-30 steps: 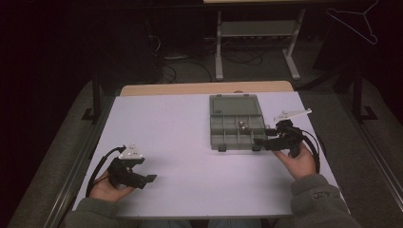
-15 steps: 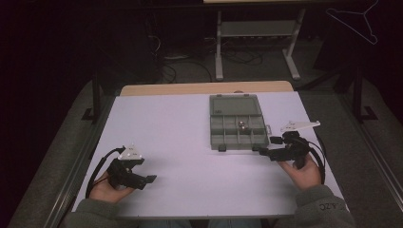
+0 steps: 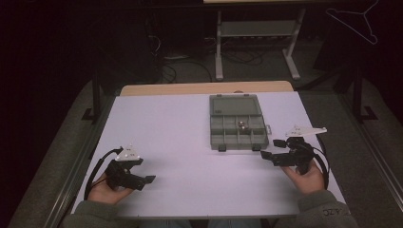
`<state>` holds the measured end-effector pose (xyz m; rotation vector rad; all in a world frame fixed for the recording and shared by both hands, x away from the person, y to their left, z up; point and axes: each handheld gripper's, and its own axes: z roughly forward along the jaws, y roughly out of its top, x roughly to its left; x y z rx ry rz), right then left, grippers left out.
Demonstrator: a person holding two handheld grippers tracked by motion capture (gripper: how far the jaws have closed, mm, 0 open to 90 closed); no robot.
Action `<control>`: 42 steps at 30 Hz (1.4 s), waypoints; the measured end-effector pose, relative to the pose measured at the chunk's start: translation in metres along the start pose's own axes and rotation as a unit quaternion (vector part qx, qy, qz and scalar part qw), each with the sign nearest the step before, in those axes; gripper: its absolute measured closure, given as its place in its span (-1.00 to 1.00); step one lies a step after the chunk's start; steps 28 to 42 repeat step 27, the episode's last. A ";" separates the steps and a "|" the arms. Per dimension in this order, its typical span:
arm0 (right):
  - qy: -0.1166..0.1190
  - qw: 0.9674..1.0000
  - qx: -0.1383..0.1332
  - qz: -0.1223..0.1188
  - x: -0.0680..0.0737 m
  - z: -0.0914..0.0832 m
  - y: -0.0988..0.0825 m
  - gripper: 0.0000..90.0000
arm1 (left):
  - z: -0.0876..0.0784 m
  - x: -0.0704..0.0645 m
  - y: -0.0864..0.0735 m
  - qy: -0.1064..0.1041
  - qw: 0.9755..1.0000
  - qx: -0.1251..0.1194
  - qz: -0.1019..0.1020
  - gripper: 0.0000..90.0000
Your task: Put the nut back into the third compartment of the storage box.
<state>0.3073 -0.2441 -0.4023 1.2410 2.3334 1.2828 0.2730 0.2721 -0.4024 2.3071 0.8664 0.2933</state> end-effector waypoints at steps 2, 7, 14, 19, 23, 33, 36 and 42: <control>0.001 1.000 -0.002 -0.001 0.001 -0.001 -0.002 -0.49 | -0.001 0.001 0.000 0.002 1.000 0.001 0.001 -0.56; 0.001 1.000 -0.004 -0.003 0.002 -0.003 -0.005 -0.50 | -0.001 0.001 -0.001 0.002 1.000 -0.001 0.002 -0.56; 0.006 1.000 -0.004 -0.001 0.002 -0.003 -0.008 -0.51 | -0.001 0.002 -0.002 0.002 1.000 -0.002 0.000 -0.56; 0.008 1.000 -0.006 0.001 0.001 -0.004 -0.009 -0.52 | -0.001 0.003 -0.001 0.003 1.000 -0.001 0.001 -0.56; 0.009 1.000 -0.010 0.005 0.000 -0.006 -0.009 -0.53 | 0.000 0.004 -0.001 0.002 1.000 -0.002 -0.002 -0.56; 0.009 1.000 -0.008 0.006 0.000 -0.005 -0.010 -0.54 | 0.000 0.004 -0.001 0.001 1.000 0.001 0.004 -0.56; 0.009 1.000 -0.008 0.006 0.000 -0.005 -0.010 -0.54 | 0.000 0.004 -0.001 0.001 1.000 0.001 0.004 -0.56; 0.009 1.000 -0.008 0.006 0.000 -0.005 -0.010 -0.54 | 0.000 0.004 -0.001 0.001 1.000 0.001 0.004 -0.56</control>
